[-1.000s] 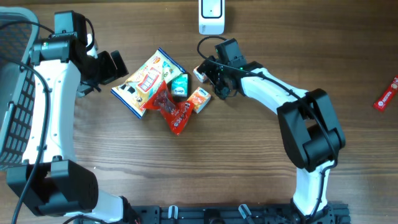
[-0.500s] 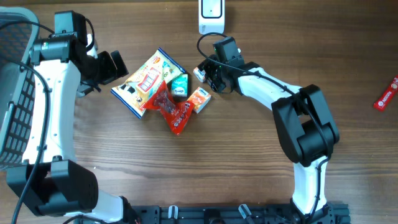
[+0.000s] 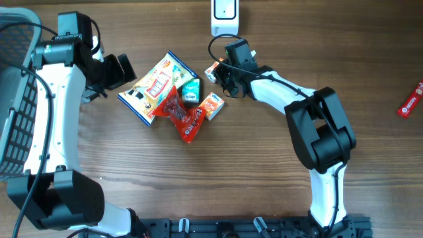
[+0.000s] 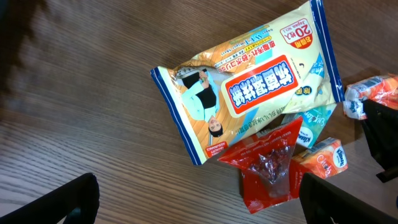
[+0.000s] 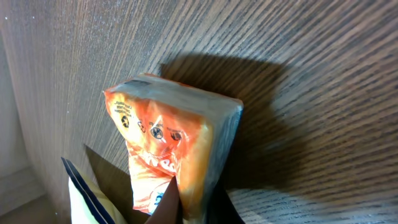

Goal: Scan the item barcode
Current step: 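Lower the right gripper to the pile and grasp the orange tissue pack, then lift the orange tissue pack up toward the scanner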

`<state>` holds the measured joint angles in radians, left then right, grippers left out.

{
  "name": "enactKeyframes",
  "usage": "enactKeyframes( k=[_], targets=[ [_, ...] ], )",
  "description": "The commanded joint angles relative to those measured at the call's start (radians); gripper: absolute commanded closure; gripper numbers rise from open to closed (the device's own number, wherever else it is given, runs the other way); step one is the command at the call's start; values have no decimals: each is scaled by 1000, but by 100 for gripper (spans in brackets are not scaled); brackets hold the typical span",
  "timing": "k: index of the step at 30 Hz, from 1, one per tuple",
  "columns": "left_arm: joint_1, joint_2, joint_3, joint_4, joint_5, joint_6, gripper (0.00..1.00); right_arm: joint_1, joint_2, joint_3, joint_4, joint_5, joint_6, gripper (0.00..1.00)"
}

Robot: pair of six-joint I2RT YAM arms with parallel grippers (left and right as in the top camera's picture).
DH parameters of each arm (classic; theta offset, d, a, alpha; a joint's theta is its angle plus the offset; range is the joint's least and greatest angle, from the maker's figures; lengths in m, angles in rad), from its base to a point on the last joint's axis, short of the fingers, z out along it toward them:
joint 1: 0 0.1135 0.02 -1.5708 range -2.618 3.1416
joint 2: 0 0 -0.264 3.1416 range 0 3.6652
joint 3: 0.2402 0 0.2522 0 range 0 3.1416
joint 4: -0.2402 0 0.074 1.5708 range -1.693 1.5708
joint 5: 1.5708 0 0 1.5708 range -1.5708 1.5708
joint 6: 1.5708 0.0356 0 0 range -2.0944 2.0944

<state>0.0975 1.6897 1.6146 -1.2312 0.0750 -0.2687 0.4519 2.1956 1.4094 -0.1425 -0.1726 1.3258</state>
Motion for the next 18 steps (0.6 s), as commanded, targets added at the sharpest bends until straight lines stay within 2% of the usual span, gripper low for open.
enactKeyframes(
  k=[1, 4, 9, 16, 18],
  targets=[
    [3, 7, -8, 0, -10, -9, 0, -8, 100, -54, -32, 60, -74, 96],
    [3, 7, -8, 0, -10, -9, 0, -23, 77, -54, -32, 26, -137, 96],
    [3, 7, -8, 0, -10, -9, 0, -72, -10, -54, -34, -146, -338, 96],
    [3, 7, -8, 0, -10, -9, 0, -174, -39, -56, -33, -512, -475, 96],
    [3, 7, -8, 0, -10, -9, 0, -219, -39, -56, -23, -710, -565, 96]
  ],
)
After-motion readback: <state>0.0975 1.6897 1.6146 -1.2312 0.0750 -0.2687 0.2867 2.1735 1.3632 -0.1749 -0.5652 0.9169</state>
